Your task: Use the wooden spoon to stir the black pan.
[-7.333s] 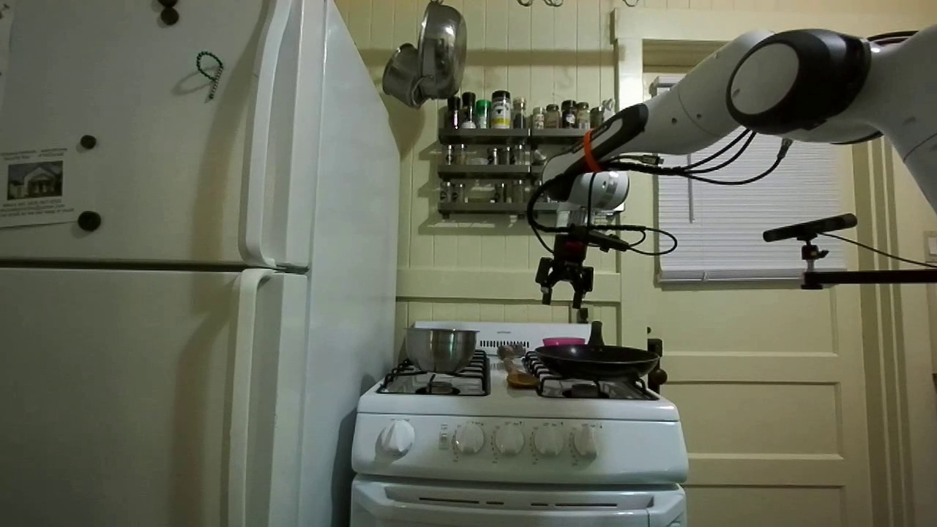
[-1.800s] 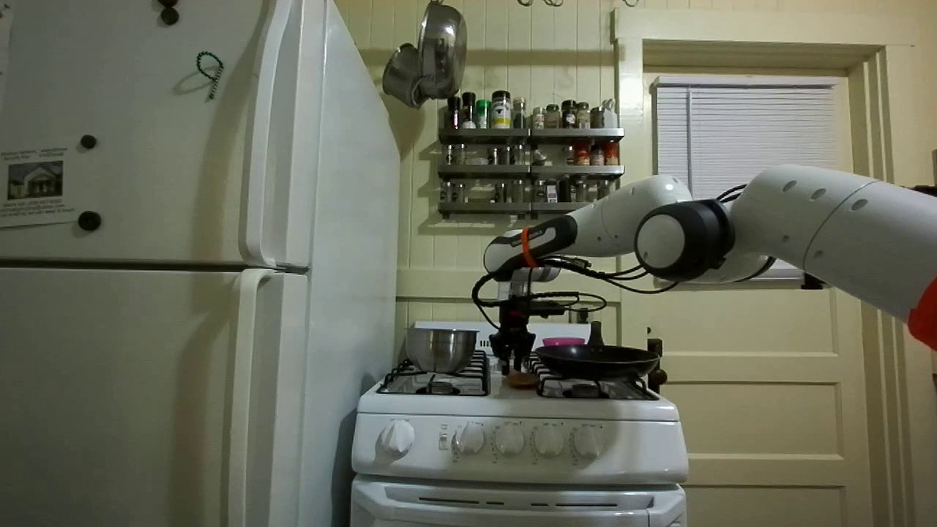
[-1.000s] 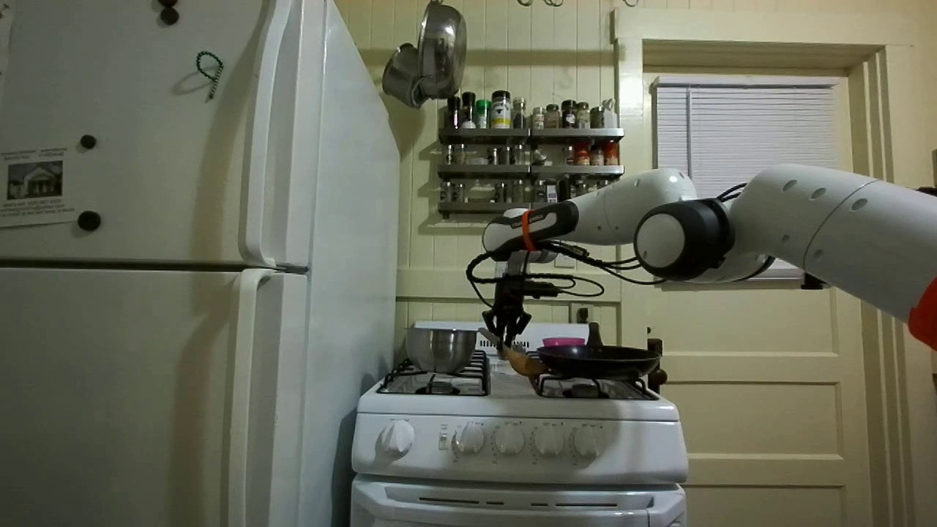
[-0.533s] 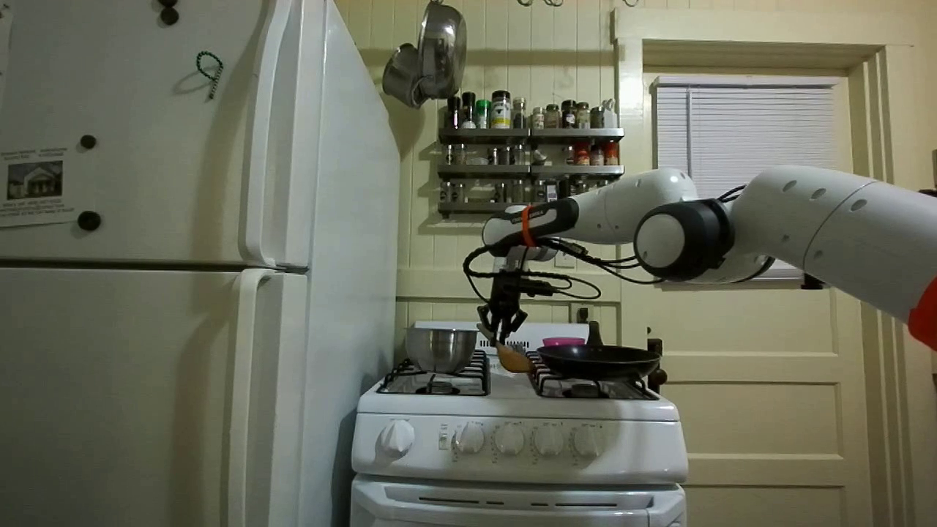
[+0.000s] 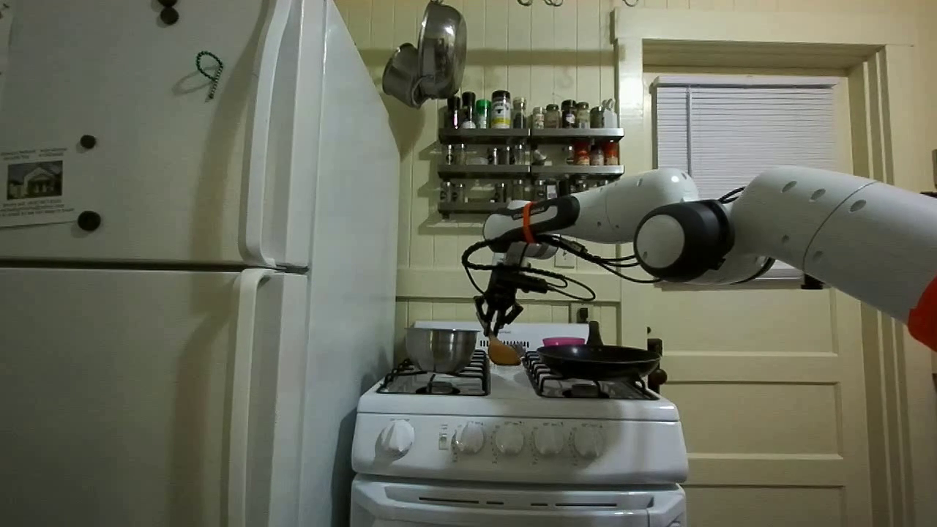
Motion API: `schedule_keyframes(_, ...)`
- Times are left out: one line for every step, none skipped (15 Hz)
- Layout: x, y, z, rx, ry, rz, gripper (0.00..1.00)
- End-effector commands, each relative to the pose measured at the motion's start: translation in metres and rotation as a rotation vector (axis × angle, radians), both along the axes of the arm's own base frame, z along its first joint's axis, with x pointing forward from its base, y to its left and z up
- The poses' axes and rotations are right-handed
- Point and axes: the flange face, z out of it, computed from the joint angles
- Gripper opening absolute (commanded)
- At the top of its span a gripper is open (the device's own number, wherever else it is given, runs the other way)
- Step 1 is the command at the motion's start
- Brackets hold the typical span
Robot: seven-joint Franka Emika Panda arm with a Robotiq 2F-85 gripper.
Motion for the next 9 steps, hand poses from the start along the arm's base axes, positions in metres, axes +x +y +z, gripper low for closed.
schedule_keyframes(-0.007, -0.008, 0.034, 0.033, -0.02, -0.053, 0.05)
schedule_keyframes(-0.01, -0.01, 0.044, 0.044, -0.023, -0.066, 0.05)
schedule_keyframes(-0.013, -0.011, 0.055, 0.045, -0.025, -0.078, 0.05)
schedule_keyframes(-0.017, -0.012, 0.067, 0.049, -0.026, -0.084, 0.05)
schedule_keyframes(-0.023, -0.013, 0.078, 0.057, -0.014, -0.089, 0.05)
schedule_keyframes(-0.028, -0.014, 0.087, 0.064, -0.001, -0.093, 0.05)
schedule_keyframes(-0.034, -0.016, 0.095, 0.062, 0.022, -0.098, 0.05)
schedule_keyframes(-0.043, -0.018, 0.101, 0.066, 0.064, -0.104, 0.05)
schedule_keyframes(-0.05, -0.022, 0.107, 0.058, 0.1, -0.122, 0.05)
